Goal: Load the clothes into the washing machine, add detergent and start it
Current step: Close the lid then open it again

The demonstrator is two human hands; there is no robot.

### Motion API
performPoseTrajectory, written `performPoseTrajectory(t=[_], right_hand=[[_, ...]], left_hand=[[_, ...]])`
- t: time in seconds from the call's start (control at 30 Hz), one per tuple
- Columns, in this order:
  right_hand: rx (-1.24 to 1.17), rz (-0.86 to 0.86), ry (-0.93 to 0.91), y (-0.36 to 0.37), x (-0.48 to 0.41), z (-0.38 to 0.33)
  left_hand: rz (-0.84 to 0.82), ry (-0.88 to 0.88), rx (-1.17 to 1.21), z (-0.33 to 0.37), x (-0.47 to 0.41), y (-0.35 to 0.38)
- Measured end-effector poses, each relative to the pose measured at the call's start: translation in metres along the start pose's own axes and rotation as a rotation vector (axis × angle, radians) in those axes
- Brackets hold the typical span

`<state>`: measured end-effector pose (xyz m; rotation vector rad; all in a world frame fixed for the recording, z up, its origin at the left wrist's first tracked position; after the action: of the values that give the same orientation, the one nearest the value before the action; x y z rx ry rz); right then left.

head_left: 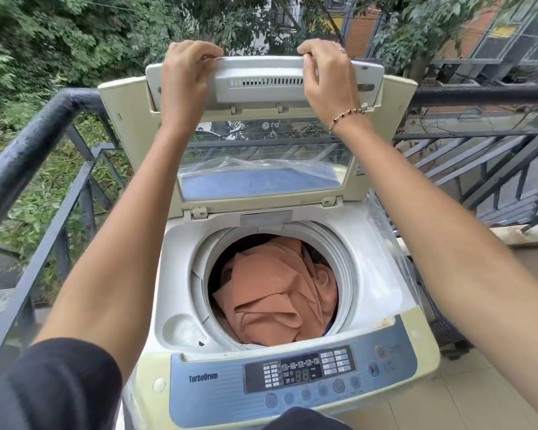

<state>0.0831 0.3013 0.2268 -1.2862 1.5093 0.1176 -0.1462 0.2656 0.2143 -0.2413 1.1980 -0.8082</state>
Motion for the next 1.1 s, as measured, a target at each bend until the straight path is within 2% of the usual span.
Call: performPoseTrajectory(t=[0.2, 0.53, 0.77, 0.87, 0.97, 1.03, 1.1], right_hand=[[-0.011, 0.07, -0.132, 0.003, 0.01, -0.013], [-0.023, 0.113, -0.17, 0.014, 0.031, -0.016], [-0.01, 0.188, -0.179, 0.016, 0.059, -0.02], [-0.04, 0.167, -0.111, 0.025, 0.087, -0.019], [-0.077, 0.117, -0.044, 0.038, 0.116, -0.014], [-0.117, 0.061, 0.037, 0.049, 0.138, -0.007], [-0.16, -0.004, 0.166, 0.062, 0.162, 0.002]], left_hand=[[0.02, 0.025, -0.025, 0.002, 0.003, -0.002], [0.073, 0.06, -0.007, 0.004, 0.01, -0.004], [0.284, -0.004, -0.007, 0.01, 0.034, -0.002], [0.217, -0.032, -0.043, 0.008, 0.073, 0.014], [0.07, -0.047, -0.017, 0.008, 0.122, 0.034], [-0.055, -0.171, 0.049, 0.005, 0.156, 0.05], [-0.19, -0.386, 0.067, -0.003, 0.189, 0.069]])
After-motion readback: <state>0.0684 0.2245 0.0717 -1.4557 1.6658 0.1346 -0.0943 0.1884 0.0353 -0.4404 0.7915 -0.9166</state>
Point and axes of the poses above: each hand's wrist, its own x-axis away from the middle knuckle, its own y-axis out of the palm, z = x × y, the point moved 2 cm from there along -x, towards the middle knuckle, and after that the axes turned 10 degrees about -x, right-handed, at the moved point
